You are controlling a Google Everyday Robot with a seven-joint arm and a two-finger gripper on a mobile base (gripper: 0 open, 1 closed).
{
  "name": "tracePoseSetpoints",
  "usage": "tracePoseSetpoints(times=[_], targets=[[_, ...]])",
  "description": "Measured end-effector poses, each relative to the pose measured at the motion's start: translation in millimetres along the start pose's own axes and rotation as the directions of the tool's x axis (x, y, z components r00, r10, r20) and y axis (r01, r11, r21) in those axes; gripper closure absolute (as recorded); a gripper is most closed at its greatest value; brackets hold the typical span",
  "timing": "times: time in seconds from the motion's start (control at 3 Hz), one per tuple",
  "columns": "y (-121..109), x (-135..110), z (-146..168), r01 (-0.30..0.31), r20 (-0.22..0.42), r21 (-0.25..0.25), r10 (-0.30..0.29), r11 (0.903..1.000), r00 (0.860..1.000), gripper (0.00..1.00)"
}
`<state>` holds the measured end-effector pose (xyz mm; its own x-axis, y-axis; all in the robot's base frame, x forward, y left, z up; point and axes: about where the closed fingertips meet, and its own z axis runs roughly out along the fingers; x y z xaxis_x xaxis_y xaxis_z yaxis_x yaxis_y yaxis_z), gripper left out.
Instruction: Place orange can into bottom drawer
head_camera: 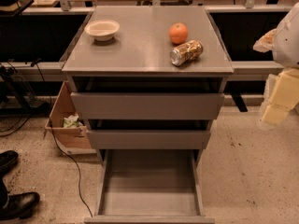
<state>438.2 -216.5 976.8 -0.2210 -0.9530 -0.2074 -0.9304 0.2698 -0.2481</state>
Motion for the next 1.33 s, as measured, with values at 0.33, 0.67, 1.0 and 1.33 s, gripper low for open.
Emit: tracePoseSetpoints(times=[0.33, 0.67, 1.0, 1.33], targets=[[0.0, 0.0, 0.0, 0.000, 0.000, 0.000, 0.000, 1.0000, 1.000, 0.00], [-15.0, -15.1, 20.6, 0.018, 0.039, -0.004, -0.018, 0.9998, 0.999, 0.00], [-42.1, -44.9, 58.7, 0.052, 0.104, -0.019, -0.050, 0.9985, 0.993, 0.00], [-70.7, -82.3, 88.0, 0.113, 0.166, -0.019, -0.108, 0.9934, 0.980, 0.00]])
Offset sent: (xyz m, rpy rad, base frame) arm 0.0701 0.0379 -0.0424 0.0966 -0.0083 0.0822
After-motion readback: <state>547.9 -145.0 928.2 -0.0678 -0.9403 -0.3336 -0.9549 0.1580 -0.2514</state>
